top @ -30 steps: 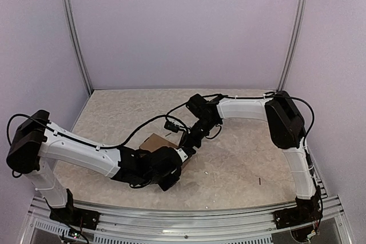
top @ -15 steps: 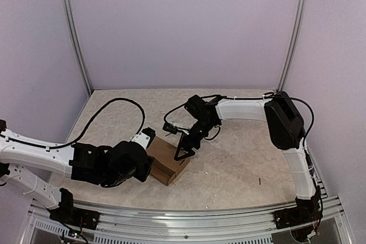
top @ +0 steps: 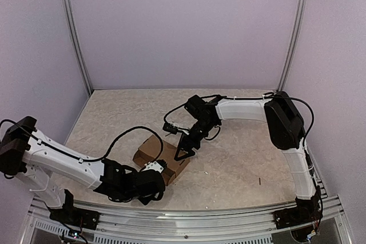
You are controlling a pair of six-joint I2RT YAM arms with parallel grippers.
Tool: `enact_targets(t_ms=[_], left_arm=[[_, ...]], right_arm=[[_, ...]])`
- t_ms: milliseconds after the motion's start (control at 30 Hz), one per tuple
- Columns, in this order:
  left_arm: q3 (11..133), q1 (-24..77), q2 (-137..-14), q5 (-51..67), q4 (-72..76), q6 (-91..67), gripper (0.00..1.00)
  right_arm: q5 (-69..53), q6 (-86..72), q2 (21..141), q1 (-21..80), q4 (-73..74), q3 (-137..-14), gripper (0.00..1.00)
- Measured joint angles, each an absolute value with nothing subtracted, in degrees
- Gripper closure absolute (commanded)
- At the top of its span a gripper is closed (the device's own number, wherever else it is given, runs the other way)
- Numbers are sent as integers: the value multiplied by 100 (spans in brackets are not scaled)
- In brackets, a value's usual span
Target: Fold the paper box
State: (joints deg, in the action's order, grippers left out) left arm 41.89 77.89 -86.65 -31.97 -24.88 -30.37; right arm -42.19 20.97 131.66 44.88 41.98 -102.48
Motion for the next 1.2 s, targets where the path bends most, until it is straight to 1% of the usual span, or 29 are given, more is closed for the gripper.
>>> enact_targets(t_ms=[67,167,233,333,400,500,667,867,1200], left_arm=[[4276,7789,-8862,-3111,-2386,-2936,73],[4368,7778,-8936,-2921,-2141,-2792,77],[4392,7741,-8936,-2757,-1846,-2694,77],[4394,7675,-8936,-2565,-1459,-2639,72],[4401,7601,-8936,-2469,-1234,-2628,71],[4456,7518,-8952,-2390,-1028,-2628,74],[4560,7417,-9105,-2259,-808,-2561,81],[4641,7330,-9310,-2202,-854,-2526,80],[4692,7303,-9400,-2128,-943,-2528,84]], right_arm=[[-4219,2097,13166,4488,4200,-10248,26],[-4222,2097,13166,4491,4204,-10248,26],[-4222,2097,13166,4491,4204,-10248,26],[-4222,2097,13166,4491,4206,-10248,26],[-4224,2097,13166,4491,4206,-10248,26],[-4226,2097,13166,4491,4209,-10248,26],[-4230,2097,13166,4491,4211,-10248,26],[-4235,2110,13166,4491,4213,-10248,26],[-4237,2115,13166,4491,4213,-10248,26]])
